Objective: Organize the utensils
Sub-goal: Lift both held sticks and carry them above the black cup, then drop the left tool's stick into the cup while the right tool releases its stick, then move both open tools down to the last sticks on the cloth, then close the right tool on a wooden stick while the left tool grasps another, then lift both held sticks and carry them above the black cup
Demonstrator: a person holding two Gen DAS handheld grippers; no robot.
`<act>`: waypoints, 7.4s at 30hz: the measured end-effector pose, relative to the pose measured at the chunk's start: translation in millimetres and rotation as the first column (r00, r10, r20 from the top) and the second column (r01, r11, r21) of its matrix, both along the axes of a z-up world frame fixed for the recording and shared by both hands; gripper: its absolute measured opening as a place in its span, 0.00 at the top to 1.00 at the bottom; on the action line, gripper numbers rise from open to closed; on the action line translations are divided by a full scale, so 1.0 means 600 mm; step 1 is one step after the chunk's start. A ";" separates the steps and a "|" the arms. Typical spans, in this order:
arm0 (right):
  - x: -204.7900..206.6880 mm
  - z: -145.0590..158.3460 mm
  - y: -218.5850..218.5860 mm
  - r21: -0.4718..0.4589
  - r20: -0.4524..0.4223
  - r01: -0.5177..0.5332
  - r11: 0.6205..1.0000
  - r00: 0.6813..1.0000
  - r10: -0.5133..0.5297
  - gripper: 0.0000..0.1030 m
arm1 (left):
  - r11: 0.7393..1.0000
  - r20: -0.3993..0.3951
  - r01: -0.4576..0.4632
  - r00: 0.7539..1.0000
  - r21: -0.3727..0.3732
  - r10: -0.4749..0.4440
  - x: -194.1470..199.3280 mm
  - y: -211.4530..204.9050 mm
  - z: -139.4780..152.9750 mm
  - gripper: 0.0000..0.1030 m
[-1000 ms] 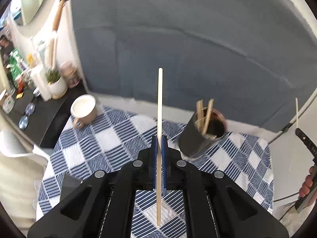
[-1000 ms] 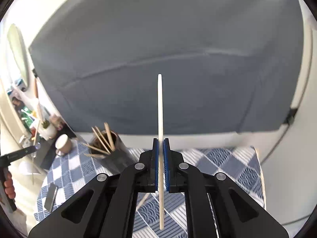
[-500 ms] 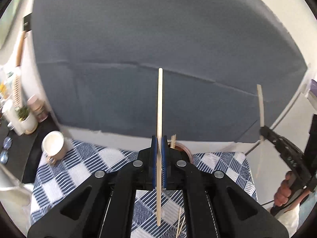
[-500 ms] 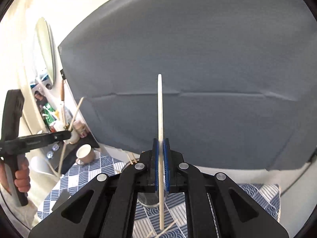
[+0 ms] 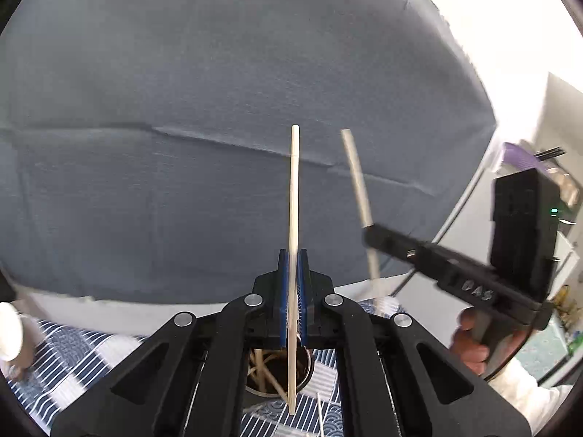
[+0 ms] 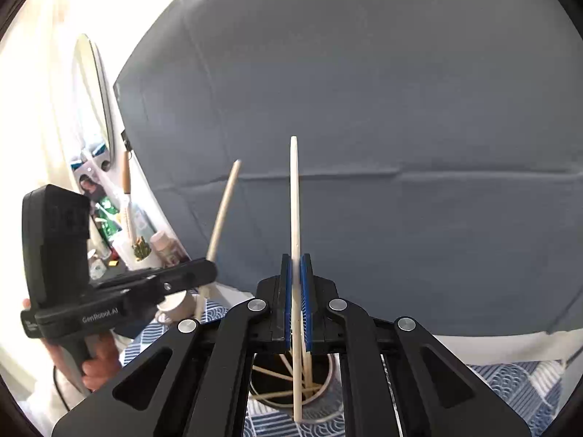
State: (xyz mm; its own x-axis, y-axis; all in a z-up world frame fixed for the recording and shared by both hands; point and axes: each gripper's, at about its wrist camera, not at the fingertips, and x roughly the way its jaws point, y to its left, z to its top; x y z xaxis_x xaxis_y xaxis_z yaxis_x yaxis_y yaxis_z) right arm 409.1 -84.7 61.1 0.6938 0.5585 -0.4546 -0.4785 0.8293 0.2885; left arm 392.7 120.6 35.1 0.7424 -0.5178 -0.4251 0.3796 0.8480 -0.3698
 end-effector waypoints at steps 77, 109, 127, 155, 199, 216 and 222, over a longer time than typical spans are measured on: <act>-0.134 -0.171 -0.138 -0.102 -0.288 0.213 0.972 0.929 -0.234 0.14 | 0.945 -0.224 -0.124 0.955 0.303 0.197 -0.187 -0.019 -0.171 0.06; -0.152 -0.449 -0.065 -0.357 -0.578 0.120 0.926 0.751 -0.320 0.14 | 0.918 -0.485 0.116 0.870 0.379 0.090 -0.254 -0.108 -0.390 0.06; -0.158 -0.458 -0.071 -0.522 -0.558 0.033 0.852 0.742 -0.371 0.77 | 0.834 -0.513 0.143 0.838 0.533 0.185 -0.200 -0.173 -0.430 0.05; -0.148 -0.438 -0.135 -0.569 -0.600 0.113 0.814 0.620 -0.506 0.96 | 0.869 -0.583 0.033 0.754 0.494 0.303 -0.255 -0.077 -0.403 0.95; -0.119 0.100 -0.151 -0.123 -0.187 0.222 0.967 0.952 -0.242 0.95 | 0.850 -0.129 -0.277 0.921 0.447 0.368 -0.140 -0.009 0.078 0.95; -0.020 0.058 -0.014 -0.044 -0.080 0.095 0.994 0.992 -0.098 0.95 | 0.985 0.066 -0.027 0.998 0.169 0.016 -0.033 -0.033 0.067 0.95; 0.002 0.000 0.016 -0.023 -0.035 0.056 0.998 0.998 -0.057 0.95 | 0.991 0.069 0.049 0.996 0.123 -0.058 0.010 -0.040 0.012 0.95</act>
